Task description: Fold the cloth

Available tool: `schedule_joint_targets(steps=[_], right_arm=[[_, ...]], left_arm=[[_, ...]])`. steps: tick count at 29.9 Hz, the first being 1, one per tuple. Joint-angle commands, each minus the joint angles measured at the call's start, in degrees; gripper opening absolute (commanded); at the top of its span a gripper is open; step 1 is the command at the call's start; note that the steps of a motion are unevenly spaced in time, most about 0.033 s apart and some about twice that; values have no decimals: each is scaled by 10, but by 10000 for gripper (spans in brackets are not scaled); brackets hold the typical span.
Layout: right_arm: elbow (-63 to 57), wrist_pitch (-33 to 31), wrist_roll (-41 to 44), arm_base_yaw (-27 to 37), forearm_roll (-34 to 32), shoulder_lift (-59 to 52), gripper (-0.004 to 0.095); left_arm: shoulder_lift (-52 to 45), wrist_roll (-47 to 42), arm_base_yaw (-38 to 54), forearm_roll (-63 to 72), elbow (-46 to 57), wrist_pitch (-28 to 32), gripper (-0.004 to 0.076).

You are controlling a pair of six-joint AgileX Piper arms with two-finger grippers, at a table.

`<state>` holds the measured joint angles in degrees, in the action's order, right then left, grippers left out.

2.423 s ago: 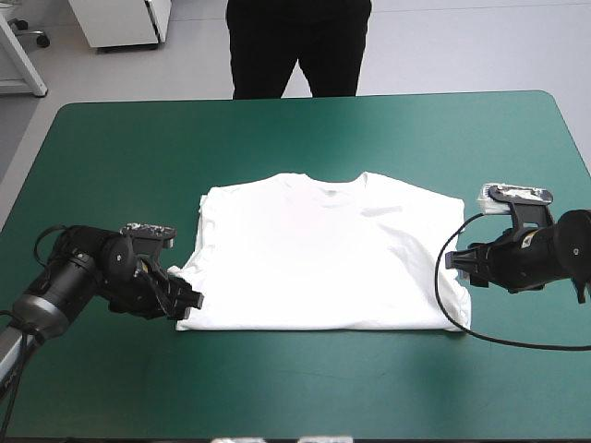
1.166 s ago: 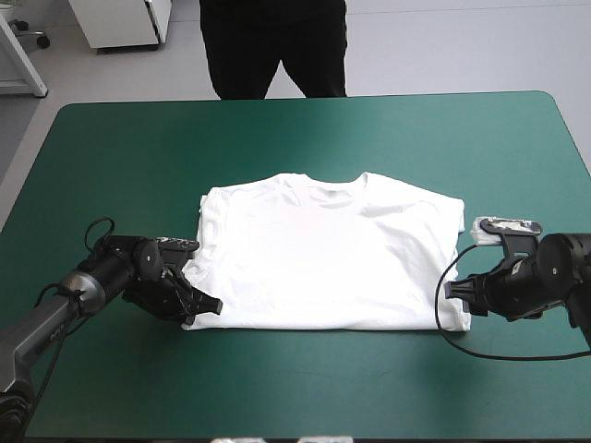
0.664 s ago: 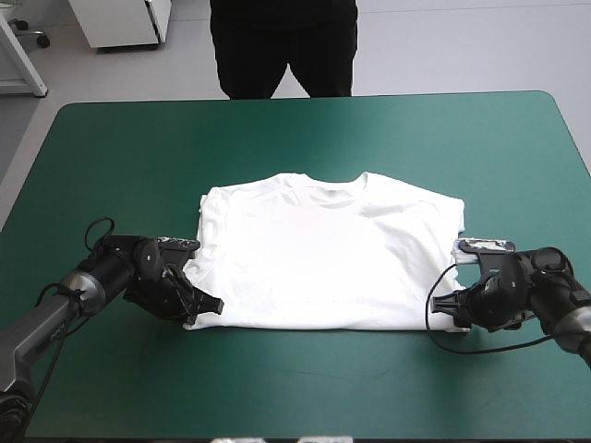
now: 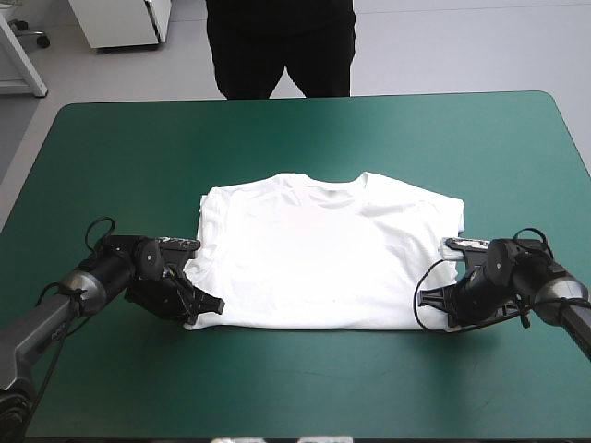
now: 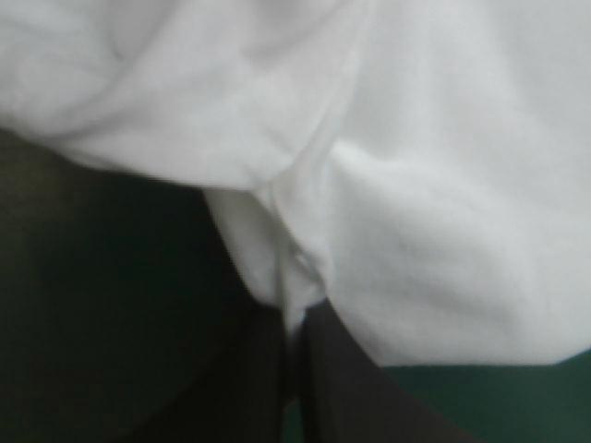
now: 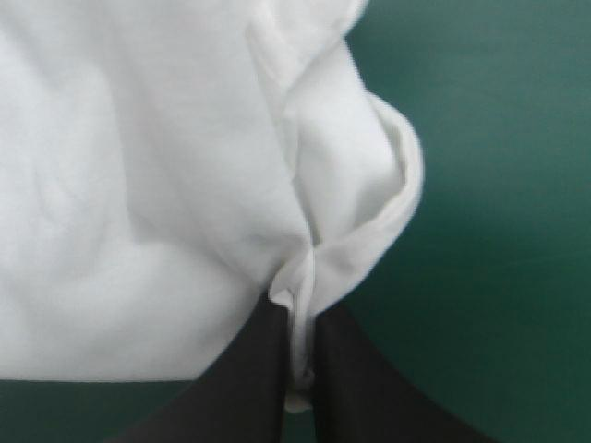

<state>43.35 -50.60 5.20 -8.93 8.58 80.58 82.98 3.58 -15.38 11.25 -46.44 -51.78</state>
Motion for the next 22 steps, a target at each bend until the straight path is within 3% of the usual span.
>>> schedule_joint_targets(steps=[1, 13, 22], right_arm=[[1, -13, -5, -2, 37, -4, -17], [156, -50, 25, -2, -2, -89, -17], [280, -33, 49, -2, -96, -40, -17]], left_arm=[[-11, -2, -6, 33, -18, -25, -9], [-67, -2, -6, 17, -172, -89, -9], [-58, -69, -6, -62, -247, 15, -9]])
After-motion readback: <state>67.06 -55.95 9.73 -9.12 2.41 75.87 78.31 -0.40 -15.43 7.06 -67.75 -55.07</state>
